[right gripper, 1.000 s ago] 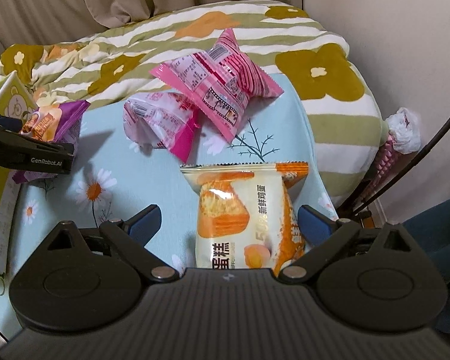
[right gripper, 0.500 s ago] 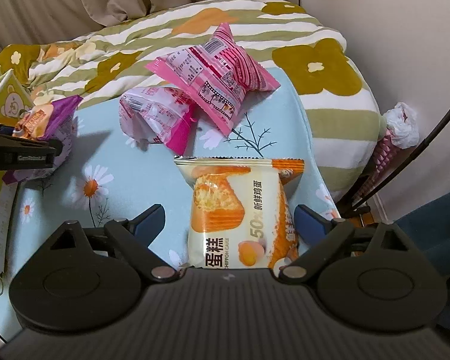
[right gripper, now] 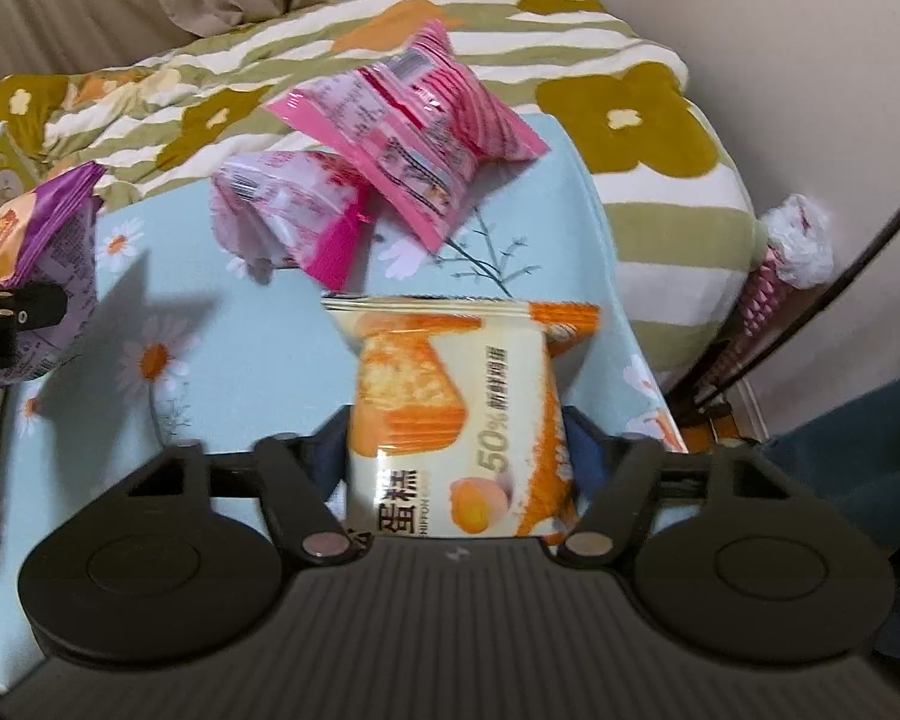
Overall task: Organize snacks
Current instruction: 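Grasp the purple pork-flavour bag with the left tool while the right tool grasps the cake packet, then carry both packets over the yellow box and lower them inside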
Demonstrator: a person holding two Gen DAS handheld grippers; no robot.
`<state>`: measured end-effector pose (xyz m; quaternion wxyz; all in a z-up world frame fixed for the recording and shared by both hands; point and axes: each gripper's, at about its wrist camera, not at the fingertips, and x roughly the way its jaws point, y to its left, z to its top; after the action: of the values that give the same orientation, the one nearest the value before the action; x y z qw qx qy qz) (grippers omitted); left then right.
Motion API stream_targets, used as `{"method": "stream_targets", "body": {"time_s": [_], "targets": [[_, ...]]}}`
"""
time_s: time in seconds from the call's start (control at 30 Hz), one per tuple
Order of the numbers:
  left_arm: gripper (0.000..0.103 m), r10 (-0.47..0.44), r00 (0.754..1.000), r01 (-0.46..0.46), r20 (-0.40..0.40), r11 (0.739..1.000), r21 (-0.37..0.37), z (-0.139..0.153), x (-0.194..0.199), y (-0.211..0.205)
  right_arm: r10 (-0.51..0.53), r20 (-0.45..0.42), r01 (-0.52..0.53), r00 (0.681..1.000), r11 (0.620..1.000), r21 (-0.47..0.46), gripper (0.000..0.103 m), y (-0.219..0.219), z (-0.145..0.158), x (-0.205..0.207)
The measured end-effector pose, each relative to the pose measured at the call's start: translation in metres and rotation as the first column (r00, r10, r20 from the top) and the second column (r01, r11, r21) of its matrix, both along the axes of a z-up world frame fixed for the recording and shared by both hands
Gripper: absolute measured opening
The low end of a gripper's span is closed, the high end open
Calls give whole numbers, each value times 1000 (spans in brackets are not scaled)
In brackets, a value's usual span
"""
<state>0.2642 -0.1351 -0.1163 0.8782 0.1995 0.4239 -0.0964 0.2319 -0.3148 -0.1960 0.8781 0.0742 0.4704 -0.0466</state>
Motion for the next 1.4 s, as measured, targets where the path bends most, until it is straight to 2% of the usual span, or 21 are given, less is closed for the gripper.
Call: {"method": "stream_targets", "body": {"time_s": [0.3, 0.6, 0.87, 1.17, 1.4], "targets": [[68, -17, 998, 23, 68, 996, -88, 41, -29, 11, 4, 64, -5, 998, 1000, 19, 79, 12, 34, -16], [68, 1, 987, 28, 158, 984, -178, 87, -62, 41, 44, 179, -52, 983, 998, 43, 79, 42, 98, -36], [68, 46, 970, 15, 237, 968, -249, 126, -97, 83, 119, 284, -134, 952, 990, 33, 79, 88, 154, -55], [68, 153, 944, -70, 292, 959, -276, 150, -123, 153, 208, 362, -238, 909, 970, 40, 79, 158, 191, -63], [69, 245, 929, -171, 278, 949, -266, 147, -116, 216, 261, 390, -303, 883, 952, 50, 79, 215, 204, -57]]}}
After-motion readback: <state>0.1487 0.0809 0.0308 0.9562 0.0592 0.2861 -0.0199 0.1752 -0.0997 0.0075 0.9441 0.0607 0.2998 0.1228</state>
